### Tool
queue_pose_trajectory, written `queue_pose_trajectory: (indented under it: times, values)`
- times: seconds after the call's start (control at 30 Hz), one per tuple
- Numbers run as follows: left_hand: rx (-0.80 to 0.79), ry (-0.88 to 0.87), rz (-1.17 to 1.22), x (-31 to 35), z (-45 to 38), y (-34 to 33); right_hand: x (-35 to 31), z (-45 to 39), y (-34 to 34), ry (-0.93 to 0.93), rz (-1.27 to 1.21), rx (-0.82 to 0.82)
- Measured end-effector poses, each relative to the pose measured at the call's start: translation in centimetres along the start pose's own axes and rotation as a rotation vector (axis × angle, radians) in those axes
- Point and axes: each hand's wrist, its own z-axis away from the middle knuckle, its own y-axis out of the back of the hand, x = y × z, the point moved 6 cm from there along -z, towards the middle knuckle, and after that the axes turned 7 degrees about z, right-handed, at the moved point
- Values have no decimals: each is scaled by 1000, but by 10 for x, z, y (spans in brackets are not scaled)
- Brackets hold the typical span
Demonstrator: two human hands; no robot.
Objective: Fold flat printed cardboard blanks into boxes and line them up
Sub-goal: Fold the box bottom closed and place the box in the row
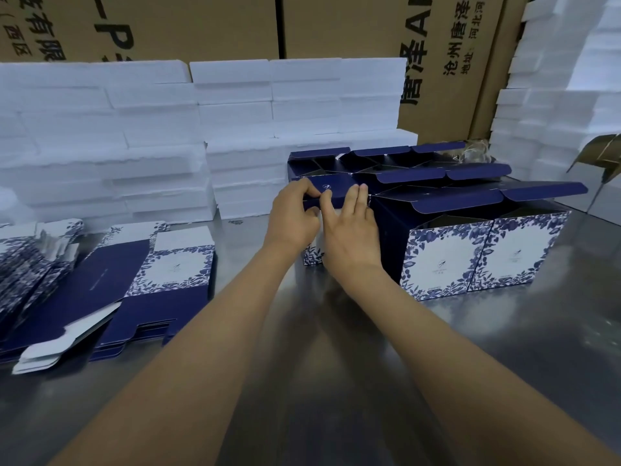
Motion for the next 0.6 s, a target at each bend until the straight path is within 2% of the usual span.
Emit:
queue_pose_trajectory:
  times: [0.23, 0.37, 0.43, 0.6]
  values:
    - [-35, -5, -35, 8, 7, 0, 0, 2, -4, -6, -7, -25]
    - [-104, 4, -445, 22, 21, -3, -4, 13, 1, -16, 11, -94]
    - [-139, 59, -548, 21, 32, -2, -10, 22, 6, -36, -36, -114]
    - [-59, 177, -429, 9, 72, 33, -41, 66, 14, 11, -272, -104]
